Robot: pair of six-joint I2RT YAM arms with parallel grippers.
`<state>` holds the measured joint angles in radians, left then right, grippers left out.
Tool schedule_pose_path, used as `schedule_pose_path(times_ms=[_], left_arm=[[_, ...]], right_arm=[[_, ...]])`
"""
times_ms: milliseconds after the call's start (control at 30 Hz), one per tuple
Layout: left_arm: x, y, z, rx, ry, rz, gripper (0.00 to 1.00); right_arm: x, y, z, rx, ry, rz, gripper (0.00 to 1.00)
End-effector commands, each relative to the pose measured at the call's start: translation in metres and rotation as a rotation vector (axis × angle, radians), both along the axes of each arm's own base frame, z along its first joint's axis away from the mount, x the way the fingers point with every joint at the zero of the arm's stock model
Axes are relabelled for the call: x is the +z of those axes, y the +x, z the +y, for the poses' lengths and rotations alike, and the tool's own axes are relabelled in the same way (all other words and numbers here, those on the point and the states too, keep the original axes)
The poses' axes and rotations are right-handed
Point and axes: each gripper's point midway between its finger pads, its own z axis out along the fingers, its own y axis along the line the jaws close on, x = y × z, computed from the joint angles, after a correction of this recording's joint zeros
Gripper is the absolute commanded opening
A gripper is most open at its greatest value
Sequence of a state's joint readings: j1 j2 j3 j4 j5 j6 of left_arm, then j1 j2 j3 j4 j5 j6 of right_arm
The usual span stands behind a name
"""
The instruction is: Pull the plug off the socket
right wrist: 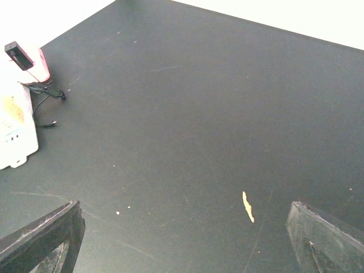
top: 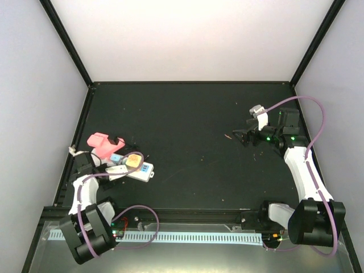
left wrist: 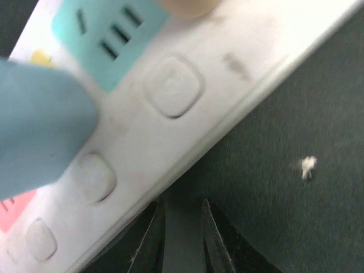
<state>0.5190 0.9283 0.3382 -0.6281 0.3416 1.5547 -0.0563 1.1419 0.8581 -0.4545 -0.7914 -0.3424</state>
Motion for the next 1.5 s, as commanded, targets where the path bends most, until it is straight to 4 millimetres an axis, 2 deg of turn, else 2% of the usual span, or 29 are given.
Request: schedule_pose_path(times_ms=[0, 300, 467, 633, 700, 833, 933, 1000, 1167, 1333, 1467], left_arm=[[0.009, 0.022, -0.028, -0.107, -0.063, -0.099, 0.20], [0.017, 0.054, -0.068, -0.177, -0.112, -0.152, 0.20], [0.018, 0.069, -0.085, -0.194, -0.127, -0.122, 0.18], [0.025, 0.061, -0.088, -0.171, -0.137, -0.053, 0.17], [0.028, 0.051, -0.087, -0.180, -0.130, -0.044, 0.15], [0.038, 0.030, -0.090, -0.188, -0.141, -0.059, 0.13], [0.056, 0.027, -0.091, -0.145, -0.189, -0.083, 0.13], [0.073, 0.025, -0.092, -0.108, -0.252, -0.086, 0.13], [0.121, 0.033, -0.092, 0.020, -0.395, -0.128, 0.14], [0.164, 0.037, -0.092, 0.094, -0.553, -0.153, 0.14], [0.185, 0.042, -0.092, 0.152, -0.665, -0.151, 0.14]], right_arm=[[0.012, 0.001, 0.004, 0.027, 0.002, -0.039, 1.00], [0.011, 0.001, 0.004, 0.030, 0.001, -0.036, 1.00], [0.008, -0.002, 0.006, 0.052, 0.005, -0.036, 1.00], [0.010, -0.025, 0.032, 0.220, 0.085, -0.068, 1.00], [0.005, -0.028, 0.047, 0.251, 0.049, -0.106, 1.00], [-0.004, -0.038, 0.095, 0.409, -0.060, -0.203, 1.00], [-0.009, -0.034, 0.132, 0.485, -0.066, -0.216, 1.00], [-0.014, -0.034, 0.163, 0.534, -0.071, -0.194, 1.00], [-0.058, -0.036, 0.225, 0.667, -0.204, -0.104, 1.00], [-0.095, -0.020, 0.262, 0.711, -0.386, -0.092, 1.00], [-0.112, -0.022, 0.291, 0.765, -0.471, -0.102, 1.00]])
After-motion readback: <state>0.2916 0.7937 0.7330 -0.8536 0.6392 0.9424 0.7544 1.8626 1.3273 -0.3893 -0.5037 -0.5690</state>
